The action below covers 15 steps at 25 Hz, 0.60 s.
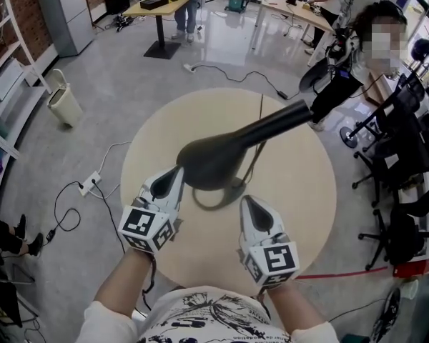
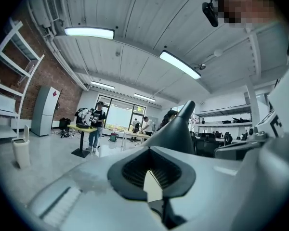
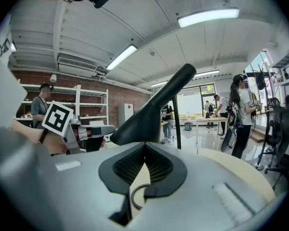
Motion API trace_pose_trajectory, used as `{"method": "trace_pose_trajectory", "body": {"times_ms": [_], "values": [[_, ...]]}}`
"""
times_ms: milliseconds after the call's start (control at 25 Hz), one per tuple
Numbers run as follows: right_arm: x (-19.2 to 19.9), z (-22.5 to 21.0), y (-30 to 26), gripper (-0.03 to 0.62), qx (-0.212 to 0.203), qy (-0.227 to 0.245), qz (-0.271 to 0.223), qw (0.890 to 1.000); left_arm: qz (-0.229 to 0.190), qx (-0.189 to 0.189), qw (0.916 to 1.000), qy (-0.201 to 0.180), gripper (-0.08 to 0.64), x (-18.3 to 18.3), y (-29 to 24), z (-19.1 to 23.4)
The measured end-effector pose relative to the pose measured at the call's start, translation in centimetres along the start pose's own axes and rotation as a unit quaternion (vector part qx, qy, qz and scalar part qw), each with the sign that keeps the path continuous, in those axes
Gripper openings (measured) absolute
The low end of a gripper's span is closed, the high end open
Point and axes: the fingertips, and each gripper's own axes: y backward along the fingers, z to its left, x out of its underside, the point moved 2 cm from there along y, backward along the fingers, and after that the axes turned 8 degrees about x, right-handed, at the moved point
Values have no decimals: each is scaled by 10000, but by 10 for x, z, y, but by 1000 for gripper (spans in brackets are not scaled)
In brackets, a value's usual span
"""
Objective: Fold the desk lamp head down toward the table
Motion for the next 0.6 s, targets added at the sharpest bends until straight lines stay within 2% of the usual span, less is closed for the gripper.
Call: {"method": "trace_pose_trajectory", "body": {"times_ms": [600], "values": [[6, -19, 1, 9, 215, -10, 102, 9997, 338, 258, 9985, 337, 6, 36, -25, -10]]}}
